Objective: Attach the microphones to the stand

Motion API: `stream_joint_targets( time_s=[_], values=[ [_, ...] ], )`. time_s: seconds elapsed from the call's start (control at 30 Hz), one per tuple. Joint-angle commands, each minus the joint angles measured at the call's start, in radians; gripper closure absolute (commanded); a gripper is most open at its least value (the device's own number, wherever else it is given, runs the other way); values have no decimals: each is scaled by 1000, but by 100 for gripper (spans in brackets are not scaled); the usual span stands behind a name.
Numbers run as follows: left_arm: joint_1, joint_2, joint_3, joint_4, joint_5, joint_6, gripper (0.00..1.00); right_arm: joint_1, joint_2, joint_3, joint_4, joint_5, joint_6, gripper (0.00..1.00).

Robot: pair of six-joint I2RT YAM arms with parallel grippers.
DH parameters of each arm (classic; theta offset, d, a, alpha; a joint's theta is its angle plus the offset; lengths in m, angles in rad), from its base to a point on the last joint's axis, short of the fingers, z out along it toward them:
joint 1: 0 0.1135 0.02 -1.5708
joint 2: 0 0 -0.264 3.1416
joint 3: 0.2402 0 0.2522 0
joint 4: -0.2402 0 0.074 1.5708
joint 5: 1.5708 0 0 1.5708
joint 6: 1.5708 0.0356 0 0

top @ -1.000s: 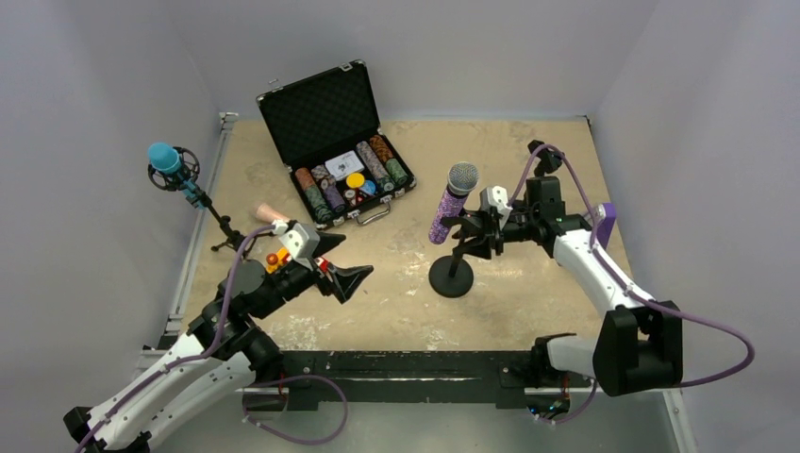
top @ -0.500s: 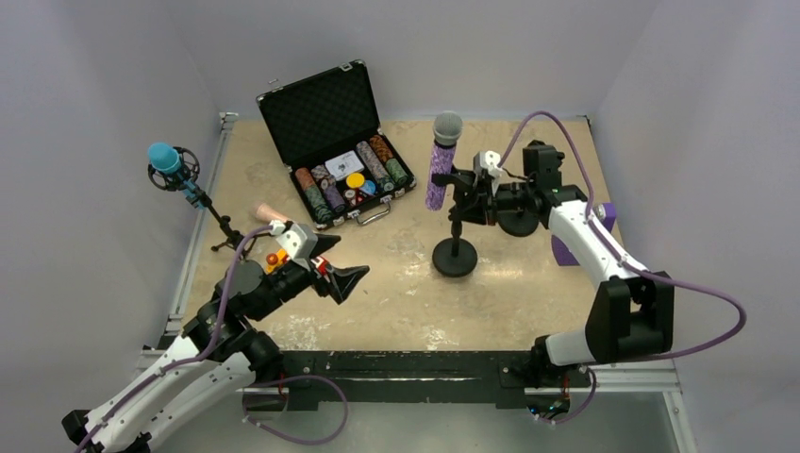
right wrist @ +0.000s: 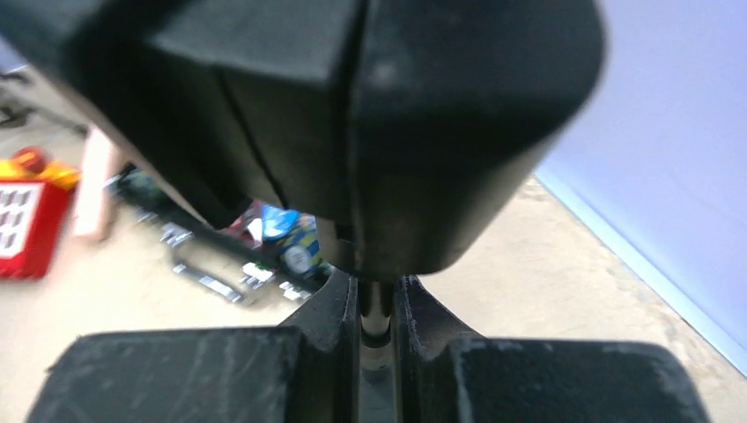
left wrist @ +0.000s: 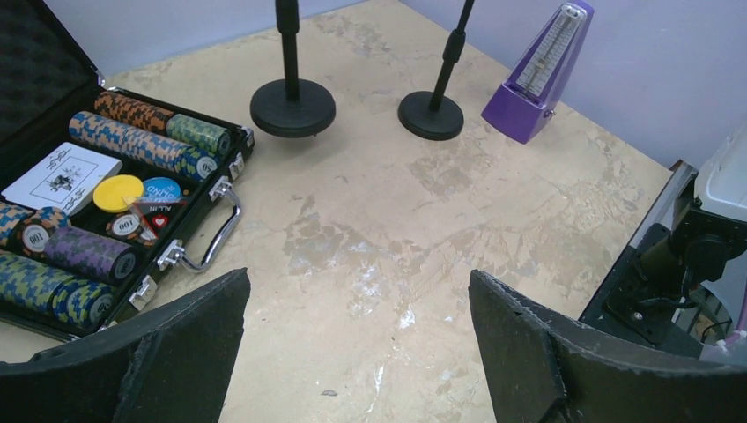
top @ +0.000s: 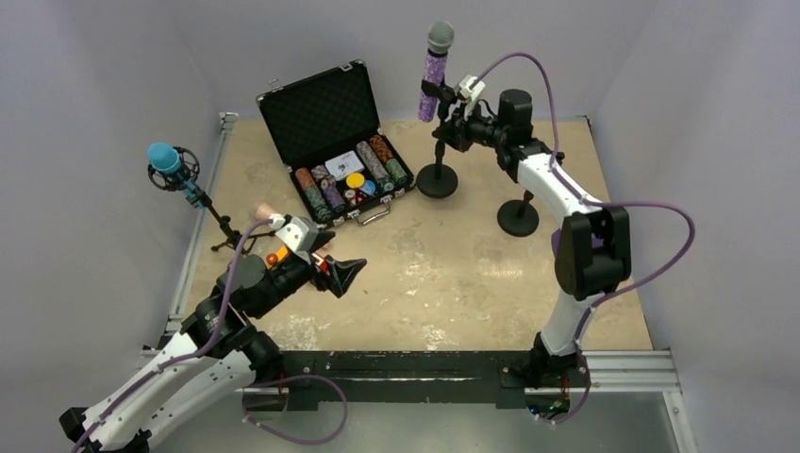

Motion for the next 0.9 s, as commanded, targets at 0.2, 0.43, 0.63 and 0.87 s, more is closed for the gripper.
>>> stream_joint_targets(
  time_s=[0.2,0.43,0.63,0.87],
  values=[
    [4,22,54,-8,-41,25,2,59,174,273,241,457,48,100],
    [3,16,44,-13,-54,31,2,59,191,200,271,423,99,100],
    [3,19,27,-3,-50,29,2,60,132,71,285,344,79,89],
    [3,19,21,-3,-48,26,2,59,72,-17,291,309,73,61]
  ],
)
